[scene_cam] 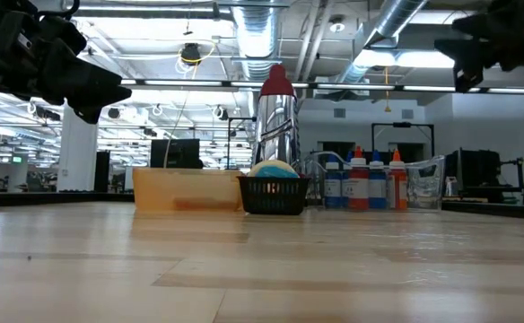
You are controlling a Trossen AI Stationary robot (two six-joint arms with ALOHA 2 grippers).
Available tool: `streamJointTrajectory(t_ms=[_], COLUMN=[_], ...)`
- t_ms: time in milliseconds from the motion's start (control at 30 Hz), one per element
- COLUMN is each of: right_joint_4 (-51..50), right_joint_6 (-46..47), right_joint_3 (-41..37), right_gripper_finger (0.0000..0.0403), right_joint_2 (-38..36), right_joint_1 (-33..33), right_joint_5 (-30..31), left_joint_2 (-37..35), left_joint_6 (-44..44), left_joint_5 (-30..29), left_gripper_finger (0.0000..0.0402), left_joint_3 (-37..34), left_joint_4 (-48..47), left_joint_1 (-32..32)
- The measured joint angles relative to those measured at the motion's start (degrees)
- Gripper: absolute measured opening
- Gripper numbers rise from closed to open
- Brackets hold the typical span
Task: Pick & Place Food Item
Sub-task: Return to Home Position
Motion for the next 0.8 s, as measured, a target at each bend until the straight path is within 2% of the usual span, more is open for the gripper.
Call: streamJointTrajectory(t_ms=[333,500,800], right_joint_4=[5.6,5.7,5.4], right_joint_6=[3.5,-1.8,1.2], right_joint_3=[-8.6,-8.6,-8.6], right_gripper_finger=[0.0164,0.0164,0.0164], right_joint_2=[0.0,0.0,0.6], right_joint_1=[0.0,0.0,-0.5], right_joint_5=[0.5,0.4,1.8], left_joint_2=[0.0,0.0,0.0], left_joint_6=[0.0,0.0,0.0], left_joint_5=[0.0,0.0,0.0], left_gripper_finger=[0.0154,0.0154,0.0154], left_joint_3=[0.0,0.0,0.0], left_joint_4=[0.2,0.1,0.1], left_joint_1=[0.0,0.0,0.0])
